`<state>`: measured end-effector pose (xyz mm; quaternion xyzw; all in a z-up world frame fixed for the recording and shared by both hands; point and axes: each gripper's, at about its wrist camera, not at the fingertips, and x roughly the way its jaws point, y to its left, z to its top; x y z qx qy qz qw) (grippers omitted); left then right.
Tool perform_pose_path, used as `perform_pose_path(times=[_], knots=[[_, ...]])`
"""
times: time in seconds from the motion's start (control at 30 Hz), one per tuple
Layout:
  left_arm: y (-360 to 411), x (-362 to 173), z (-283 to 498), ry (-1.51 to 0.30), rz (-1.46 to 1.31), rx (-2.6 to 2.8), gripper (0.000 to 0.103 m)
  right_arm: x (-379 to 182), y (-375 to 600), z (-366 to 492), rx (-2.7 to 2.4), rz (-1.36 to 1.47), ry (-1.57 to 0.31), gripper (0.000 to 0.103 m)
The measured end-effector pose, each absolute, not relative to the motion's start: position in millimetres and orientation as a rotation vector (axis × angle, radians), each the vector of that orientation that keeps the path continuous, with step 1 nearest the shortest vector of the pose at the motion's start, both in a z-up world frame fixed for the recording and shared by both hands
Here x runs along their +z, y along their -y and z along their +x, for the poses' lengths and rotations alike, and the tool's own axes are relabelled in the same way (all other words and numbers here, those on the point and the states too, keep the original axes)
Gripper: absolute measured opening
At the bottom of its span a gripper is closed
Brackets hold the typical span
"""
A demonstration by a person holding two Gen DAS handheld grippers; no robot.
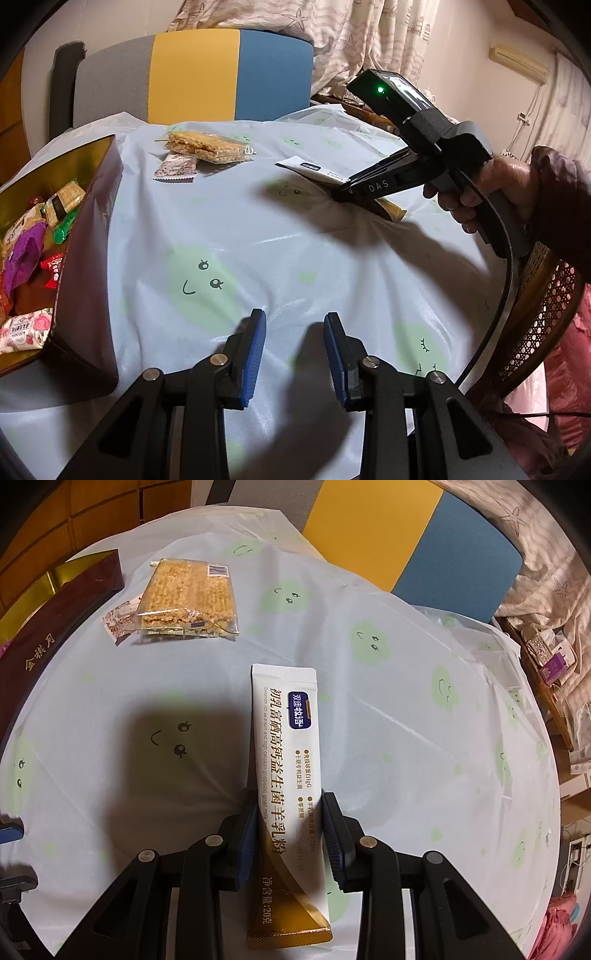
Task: Organize snacks
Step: 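Withdraw the open left tool from the tray, then carry the milk powder sachet with the right tool toward the gold tray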
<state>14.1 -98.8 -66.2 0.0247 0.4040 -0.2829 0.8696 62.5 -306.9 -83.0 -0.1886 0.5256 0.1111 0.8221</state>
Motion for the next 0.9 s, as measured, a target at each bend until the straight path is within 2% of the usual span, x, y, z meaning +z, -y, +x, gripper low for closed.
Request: perform_pose_path(times=[0.47, 0.63, 0.9], knots=[[94.5, -67.6, 14.4, -0.851, 0.01, -0.603, 0.033, -81.4, 314.1, 71.8, 0.213, -0.333, -1.142, 0.033], [90.6, -67.5, 15.7, -0.857, -0.013, -0.61, 0.033, -77.4, 314.1, 82.2, 0.168, -0.275, -1.185, 0.025], [87.7, -67.4, 16.7, -0.859, -0.047, -0.621, 0.033, -51.3, 297.7, 73.7, 0.27, -0.157, -1.166, 0.025]])
